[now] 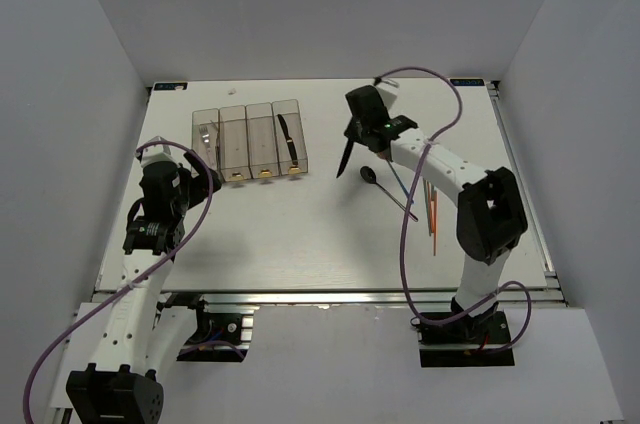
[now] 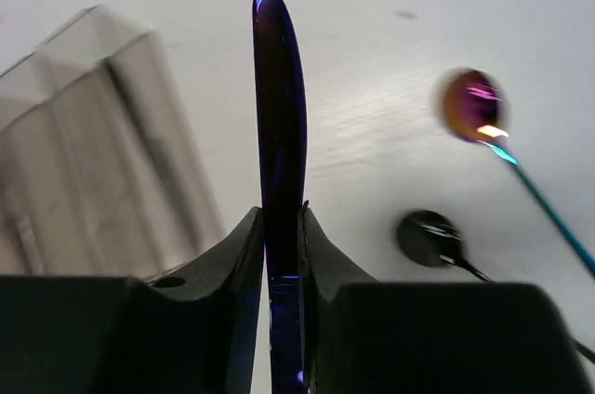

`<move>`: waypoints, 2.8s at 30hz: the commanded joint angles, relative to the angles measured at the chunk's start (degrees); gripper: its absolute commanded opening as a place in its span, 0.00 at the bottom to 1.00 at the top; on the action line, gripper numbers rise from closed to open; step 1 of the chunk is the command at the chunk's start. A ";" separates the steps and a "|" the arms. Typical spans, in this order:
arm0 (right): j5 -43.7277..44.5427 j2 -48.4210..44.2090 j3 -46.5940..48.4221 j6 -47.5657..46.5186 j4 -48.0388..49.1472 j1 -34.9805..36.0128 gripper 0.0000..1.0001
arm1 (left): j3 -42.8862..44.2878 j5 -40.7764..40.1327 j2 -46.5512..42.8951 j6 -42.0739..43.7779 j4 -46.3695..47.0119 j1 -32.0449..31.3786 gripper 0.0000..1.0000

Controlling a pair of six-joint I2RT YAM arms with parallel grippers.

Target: Sort the eating utensils into containers

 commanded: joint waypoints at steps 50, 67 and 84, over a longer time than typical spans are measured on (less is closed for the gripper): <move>-13.84 23.31 15.44 -34.57 41.05 8.85 0.15 | -0.32 1.86 -0.67 0.78 1.01 -1.39 0.98; -13.05 10.32 13.78 -37.02 34.05 8.76 0.75 | 0.12 0.63 0.21 0.69 0.57 -1.39 0.98; -19.81 -14.21 -15.58 -42.14 -11.24 -2.05 0.72 | -0.23 1.59 -0.23 0.87 1.01 -1.39 0.98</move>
